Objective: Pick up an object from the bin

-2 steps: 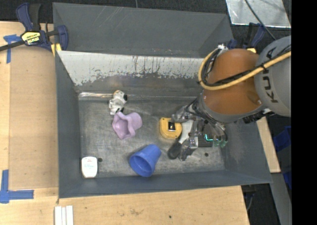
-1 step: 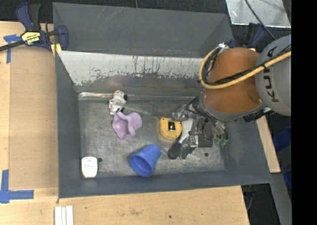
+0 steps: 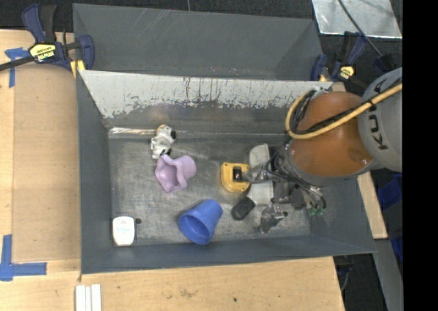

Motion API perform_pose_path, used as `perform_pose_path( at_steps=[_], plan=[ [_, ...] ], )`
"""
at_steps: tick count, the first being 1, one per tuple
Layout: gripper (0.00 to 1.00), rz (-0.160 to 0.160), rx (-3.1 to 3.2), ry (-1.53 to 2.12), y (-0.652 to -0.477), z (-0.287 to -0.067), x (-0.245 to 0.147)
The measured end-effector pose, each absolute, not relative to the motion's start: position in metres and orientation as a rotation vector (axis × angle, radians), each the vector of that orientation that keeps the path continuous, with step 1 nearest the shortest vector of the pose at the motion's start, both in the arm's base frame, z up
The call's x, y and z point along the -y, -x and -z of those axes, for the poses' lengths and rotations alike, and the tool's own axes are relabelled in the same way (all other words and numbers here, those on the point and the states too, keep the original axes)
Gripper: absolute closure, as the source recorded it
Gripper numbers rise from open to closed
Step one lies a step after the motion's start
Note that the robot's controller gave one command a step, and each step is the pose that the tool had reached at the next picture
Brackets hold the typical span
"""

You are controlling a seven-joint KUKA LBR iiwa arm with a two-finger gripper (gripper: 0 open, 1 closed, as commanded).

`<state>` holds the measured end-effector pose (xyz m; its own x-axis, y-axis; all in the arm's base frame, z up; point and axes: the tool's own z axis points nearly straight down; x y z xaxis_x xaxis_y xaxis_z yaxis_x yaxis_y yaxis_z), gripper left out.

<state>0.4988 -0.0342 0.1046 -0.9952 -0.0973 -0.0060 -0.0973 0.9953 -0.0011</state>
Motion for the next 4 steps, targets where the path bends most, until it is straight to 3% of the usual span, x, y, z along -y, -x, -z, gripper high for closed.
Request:
perform_pose_path(
  at_steps=[1,2,3,4],
  plan=[
    [0.00,0.003,-3.115,0.251,-0.495,-0.088,0.047],
    [0.00,-0.001,-3.136,-0.057,-0.488,-0.098,0.060],
    [0.00,0.002,-3.131,0.224,-0.488,-0.080,0.049],
    [1.00,-0.032,-3.133,-0.287,-0.494,-0.072,0.096]
  ],
)
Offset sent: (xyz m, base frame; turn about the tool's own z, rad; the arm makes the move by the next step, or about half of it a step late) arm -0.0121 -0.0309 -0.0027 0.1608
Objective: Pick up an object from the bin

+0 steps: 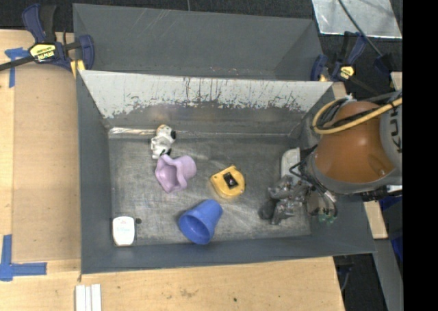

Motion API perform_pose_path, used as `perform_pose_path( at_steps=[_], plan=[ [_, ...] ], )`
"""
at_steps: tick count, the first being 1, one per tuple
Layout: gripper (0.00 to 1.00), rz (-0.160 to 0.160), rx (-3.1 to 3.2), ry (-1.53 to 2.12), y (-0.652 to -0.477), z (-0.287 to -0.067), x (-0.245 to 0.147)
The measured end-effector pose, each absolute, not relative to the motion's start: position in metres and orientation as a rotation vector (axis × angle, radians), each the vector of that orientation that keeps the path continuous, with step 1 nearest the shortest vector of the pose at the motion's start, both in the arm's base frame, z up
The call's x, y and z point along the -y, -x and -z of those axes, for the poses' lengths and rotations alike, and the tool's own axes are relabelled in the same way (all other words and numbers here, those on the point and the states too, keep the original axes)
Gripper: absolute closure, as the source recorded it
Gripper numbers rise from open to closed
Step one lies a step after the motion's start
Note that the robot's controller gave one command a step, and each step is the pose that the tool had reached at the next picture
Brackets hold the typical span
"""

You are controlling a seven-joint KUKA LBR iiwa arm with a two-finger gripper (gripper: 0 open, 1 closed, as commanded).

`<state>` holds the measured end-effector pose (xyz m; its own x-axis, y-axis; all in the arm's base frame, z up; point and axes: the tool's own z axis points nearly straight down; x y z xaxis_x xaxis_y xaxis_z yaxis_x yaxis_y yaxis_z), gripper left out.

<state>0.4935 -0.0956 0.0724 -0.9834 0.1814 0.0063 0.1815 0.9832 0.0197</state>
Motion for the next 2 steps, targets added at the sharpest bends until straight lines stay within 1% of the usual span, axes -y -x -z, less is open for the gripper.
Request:
perform_pose_path(
  at_steps=[2],
  plan=[
    [1.00,0.030,3.124,0.283,-0.4935,-0.0730,0.0949]
  ],
)
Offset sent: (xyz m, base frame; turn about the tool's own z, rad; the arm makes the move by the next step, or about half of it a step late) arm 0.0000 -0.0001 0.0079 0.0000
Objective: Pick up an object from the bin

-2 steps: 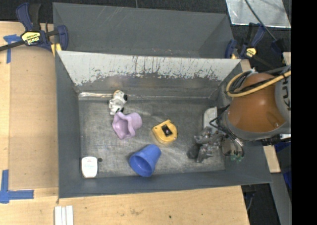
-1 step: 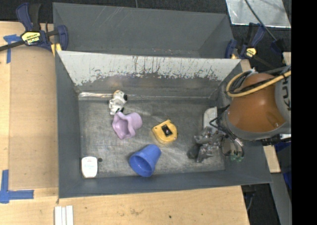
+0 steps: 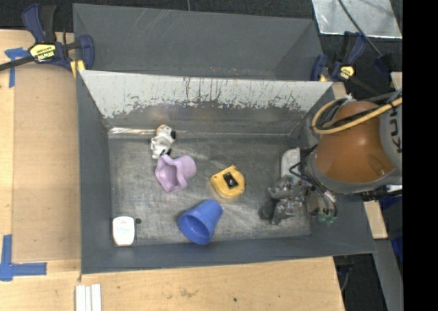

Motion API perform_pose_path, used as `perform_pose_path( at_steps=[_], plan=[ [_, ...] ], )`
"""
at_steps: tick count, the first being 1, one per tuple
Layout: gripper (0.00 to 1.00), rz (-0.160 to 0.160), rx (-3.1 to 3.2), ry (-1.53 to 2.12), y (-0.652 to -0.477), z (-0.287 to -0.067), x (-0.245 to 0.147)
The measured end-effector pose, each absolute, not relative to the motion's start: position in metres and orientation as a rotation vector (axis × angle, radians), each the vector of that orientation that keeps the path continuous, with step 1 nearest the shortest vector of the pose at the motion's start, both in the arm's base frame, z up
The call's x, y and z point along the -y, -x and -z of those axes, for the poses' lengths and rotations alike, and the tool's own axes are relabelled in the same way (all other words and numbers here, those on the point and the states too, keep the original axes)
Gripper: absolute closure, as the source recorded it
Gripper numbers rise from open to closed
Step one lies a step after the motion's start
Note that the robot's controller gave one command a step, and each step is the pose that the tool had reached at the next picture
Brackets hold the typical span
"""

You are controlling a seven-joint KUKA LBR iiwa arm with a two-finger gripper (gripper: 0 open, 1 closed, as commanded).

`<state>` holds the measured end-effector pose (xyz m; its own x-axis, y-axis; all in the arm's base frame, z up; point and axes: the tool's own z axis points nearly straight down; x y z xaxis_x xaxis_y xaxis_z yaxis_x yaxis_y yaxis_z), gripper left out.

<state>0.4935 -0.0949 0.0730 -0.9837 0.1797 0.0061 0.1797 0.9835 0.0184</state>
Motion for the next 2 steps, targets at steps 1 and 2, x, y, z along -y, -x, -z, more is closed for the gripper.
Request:
perform_pose_path(
  at_steps=[1,2],
  plan=[
    [1.00,0.024,3.124,0.279,-0.492,-0.080,0.094],
    [1.00,0.017,3.122,0.284,-0.491,-0.101,0.096]
  ],
)
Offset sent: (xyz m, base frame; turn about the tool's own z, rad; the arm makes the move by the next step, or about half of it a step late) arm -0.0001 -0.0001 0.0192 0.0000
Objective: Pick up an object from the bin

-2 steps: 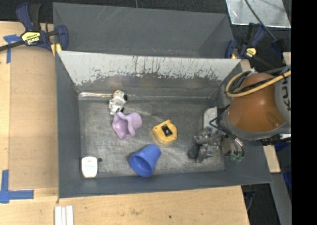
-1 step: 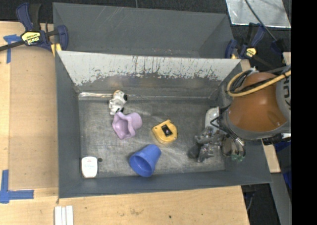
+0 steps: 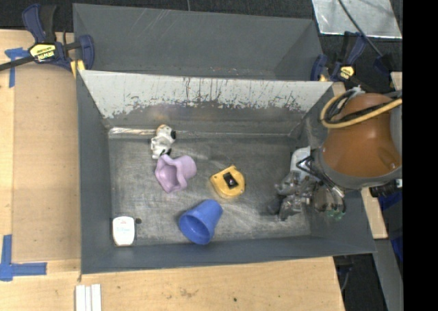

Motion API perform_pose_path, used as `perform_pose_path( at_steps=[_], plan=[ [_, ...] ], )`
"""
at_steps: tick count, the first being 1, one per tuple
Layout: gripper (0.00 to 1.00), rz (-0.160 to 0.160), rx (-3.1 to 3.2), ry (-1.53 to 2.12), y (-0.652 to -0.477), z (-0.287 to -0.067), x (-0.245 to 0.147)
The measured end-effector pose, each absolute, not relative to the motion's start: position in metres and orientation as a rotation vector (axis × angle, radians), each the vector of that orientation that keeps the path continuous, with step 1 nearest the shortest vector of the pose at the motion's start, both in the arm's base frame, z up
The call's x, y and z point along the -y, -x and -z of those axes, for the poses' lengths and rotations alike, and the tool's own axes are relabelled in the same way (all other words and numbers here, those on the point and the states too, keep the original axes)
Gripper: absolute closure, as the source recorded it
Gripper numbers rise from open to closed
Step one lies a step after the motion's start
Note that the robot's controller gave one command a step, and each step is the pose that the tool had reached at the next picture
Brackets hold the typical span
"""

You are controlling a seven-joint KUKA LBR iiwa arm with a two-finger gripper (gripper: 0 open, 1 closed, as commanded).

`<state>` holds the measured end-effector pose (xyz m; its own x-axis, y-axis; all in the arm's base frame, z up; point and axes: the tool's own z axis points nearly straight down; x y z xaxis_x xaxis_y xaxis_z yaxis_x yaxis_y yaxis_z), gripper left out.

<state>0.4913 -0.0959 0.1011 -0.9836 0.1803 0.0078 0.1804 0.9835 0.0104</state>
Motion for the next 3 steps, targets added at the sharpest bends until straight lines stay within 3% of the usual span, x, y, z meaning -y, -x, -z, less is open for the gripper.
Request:
perform_pose_path(
  at_steps=[3],
  plan=[
    [1.00,0.004,3.131,0.289,-0.493,-0.140,0.097]
  ],
)
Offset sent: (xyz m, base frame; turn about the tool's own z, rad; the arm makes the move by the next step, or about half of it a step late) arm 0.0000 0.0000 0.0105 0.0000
